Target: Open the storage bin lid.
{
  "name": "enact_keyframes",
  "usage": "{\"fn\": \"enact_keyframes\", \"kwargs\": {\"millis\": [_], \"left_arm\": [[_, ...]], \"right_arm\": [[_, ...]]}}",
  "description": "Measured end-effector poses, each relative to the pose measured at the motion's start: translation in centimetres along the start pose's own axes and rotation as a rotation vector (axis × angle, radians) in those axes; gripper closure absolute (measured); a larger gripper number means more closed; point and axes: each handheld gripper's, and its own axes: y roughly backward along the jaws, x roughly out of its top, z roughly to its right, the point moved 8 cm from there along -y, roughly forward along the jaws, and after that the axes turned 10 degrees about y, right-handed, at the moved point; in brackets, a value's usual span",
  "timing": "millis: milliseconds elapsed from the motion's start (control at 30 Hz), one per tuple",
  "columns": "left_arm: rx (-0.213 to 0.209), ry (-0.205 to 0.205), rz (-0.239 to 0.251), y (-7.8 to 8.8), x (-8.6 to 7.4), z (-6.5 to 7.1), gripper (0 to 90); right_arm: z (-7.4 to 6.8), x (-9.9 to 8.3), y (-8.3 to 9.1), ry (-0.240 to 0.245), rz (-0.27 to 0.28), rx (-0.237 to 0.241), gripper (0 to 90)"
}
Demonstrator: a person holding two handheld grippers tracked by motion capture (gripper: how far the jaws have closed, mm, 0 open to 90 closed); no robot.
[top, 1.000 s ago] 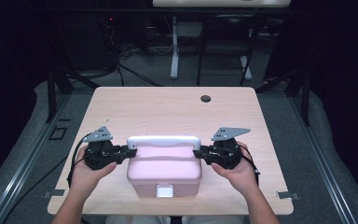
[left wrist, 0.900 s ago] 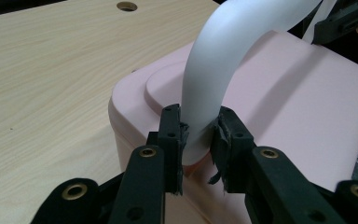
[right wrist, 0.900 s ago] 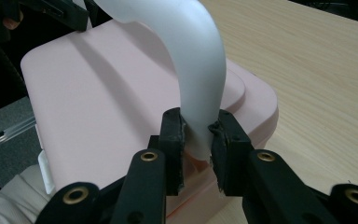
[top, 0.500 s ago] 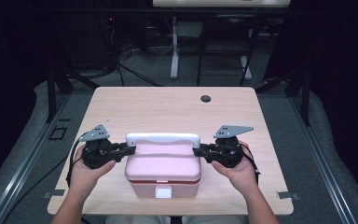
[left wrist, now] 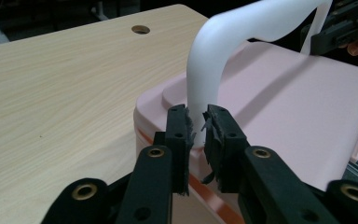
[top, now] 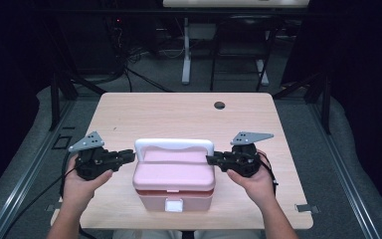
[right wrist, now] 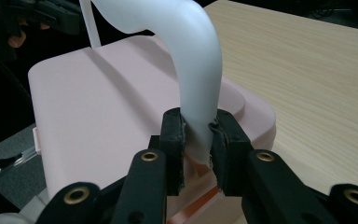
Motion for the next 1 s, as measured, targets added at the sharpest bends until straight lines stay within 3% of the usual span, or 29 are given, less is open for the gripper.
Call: {"fn": "enact_keyframes", "kwargs": {"millis": [233, 467, 567, 833, 1000], "left_arm": [[-0.001, -0.003, -0.037, -0.2, -0.5, -0.2, 89.4], [0.008, -0.002, -0.061, -0.5, -0.5, -0.6, 90.0], [0.019, -0.013, -0.101, -0.7, -1.4, -0.7, 90.0], [0.024, -0.015, -0.11, -0.6, -3.5, -1.0, 90.0], [-0.008, -0.01, -0.111, -0.8, -3.9, -0.5, 90.0]], "right_arm": [[0.2, 0.4, 0.2, -0.016, 0.02, 0.004, 75.3], [0.4, 0.7, 0.3, -0.026, 0.033, -0.001, 75.2], [0.4, 0.8, 0.3, -0.033, 0.037, -0.003, 75.2], [0.5, 1.0, 0.3, -0.04, 0.051, -0.008, 75.1], [0.6, 1.1, 0.3, -0.043, 0.055, -0.011, 75.1]]}}
